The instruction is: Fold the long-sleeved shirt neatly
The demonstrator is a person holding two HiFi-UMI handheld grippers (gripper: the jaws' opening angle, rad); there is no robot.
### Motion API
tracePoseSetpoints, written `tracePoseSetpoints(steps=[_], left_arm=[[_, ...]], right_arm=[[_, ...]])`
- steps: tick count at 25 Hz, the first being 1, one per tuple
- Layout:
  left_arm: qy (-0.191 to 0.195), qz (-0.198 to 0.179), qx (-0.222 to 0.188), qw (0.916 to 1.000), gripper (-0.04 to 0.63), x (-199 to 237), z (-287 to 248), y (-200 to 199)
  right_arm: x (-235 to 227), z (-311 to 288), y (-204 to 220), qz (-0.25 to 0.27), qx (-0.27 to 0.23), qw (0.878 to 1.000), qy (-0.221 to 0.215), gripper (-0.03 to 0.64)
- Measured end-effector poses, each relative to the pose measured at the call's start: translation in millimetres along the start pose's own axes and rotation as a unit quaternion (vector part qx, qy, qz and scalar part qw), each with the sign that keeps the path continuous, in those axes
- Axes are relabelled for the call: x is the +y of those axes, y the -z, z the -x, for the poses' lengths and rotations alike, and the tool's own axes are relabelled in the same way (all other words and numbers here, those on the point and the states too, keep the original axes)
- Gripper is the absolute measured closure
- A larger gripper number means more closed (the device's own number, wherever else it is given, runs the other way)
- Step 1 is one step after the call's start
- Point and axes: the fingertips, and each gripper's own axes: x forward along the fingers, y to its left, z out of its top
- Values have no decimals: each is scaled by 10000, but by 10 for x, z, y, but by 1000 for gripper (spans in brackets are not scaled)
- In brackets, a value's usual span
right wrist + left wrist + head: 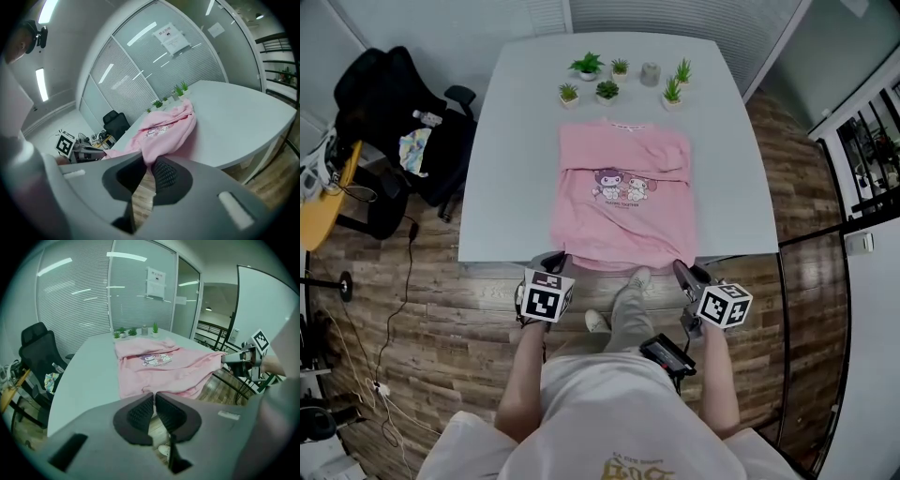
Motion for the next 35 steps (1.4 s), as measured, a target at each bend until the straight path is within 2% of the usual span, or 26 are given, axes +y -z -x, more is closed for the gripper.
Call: tracePoseSetpoints(steps=[4,14,21,31,35], left_arm=[[-110,-89,-126,9998,572,87,138,-173],[-250,-42,-637,9976,572,219,492,-570],[-291,-127,-945,9950,572,272,764,-847],[-222,-361,-1274,9910,572,233,1091,-1130],[-175,-424,-1268,9909,572,211,1113,-1148]], right_arm=[[101,24,-179,-5,-75,10000,-7,575],[379,136,-456,16,-263,9995,-188,574],[530,292,-559,-216,-435,9979,-437,572],[692,499,-582,-46,-494,9974,-528,572],[724,567,-623,-62,-646,9965,-531,572]])
